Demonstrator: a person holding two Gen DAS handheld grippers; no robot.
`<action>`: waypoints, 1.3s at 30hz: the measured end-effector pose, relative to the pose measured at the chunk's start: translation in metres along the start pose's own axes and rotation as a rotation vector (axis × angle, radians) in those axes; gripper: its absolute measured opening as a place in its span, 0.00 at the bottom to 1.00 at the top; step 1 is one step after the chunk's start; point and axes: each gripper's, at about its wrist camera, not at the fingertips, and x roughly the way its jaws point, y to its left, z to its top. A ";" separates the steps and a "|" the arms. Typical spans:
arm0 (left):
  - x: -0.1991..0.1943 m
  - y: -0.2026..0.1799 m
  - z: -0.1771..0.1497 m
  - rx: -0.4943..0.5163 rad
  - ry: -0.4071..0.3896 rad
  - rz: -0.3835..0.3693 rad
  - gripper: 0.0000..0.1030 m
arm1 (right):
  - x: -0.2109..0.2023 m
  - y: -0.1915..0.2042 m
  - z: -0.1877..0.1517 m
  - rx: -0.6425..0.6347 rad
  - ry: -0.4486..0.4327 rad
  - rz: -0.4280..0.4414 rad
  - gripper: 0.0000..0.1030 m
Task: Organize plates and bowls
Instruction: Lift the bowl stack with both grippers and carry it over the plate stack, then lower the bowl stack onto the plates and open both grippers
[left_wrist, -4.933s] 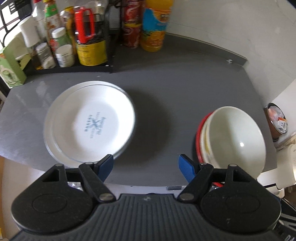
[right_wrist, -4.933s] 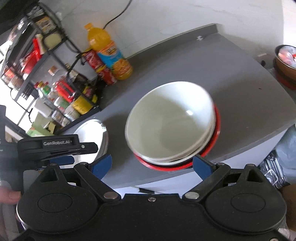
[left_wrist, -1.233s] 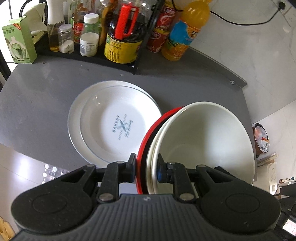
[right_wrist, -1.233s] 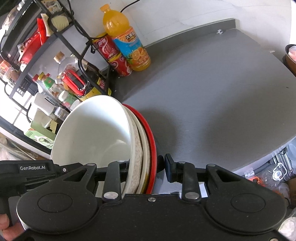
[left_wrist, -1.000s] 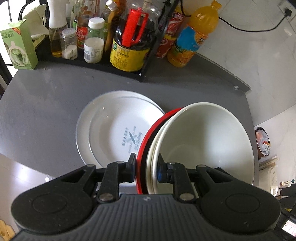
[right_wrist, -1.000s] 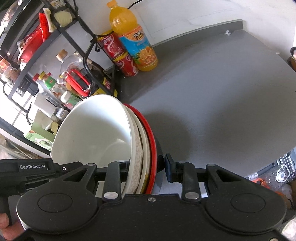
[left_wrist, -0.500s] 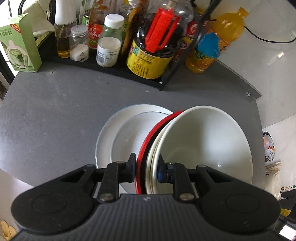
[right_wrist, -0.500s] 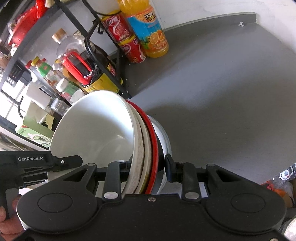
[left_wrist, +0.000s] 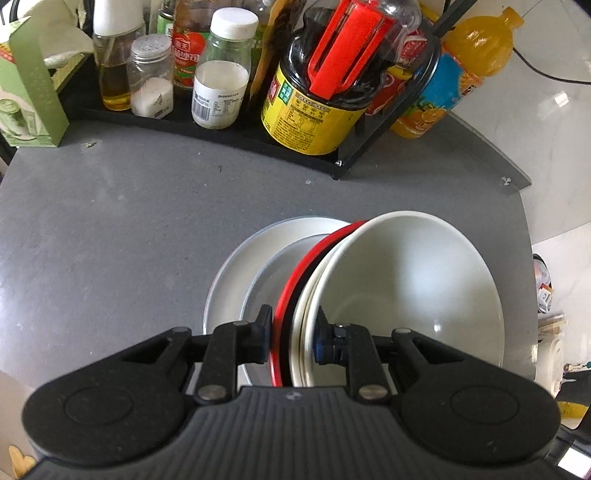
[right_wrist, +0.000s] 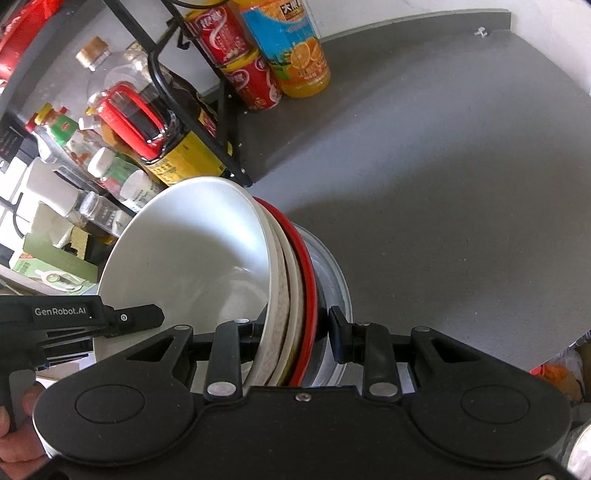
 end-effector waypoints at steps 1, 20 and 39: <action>0.002 0.000 0.001 0.003 0.005 0.000 0.19 | 0.001 0.000 0.000 0.004 0.002 -0.002 0.28; 0.017 -0.004 0.023 0.122 0.044 0.026 0.20 | 0.009 -0.007 -0.002 0.075 -0.002 0.013 0.29; -0.009 -0.009 0.008 0.131 0.008 0.152 0.62 | -0.042 -0.008 -0.022 -0.024 -0.060 0.057 0.81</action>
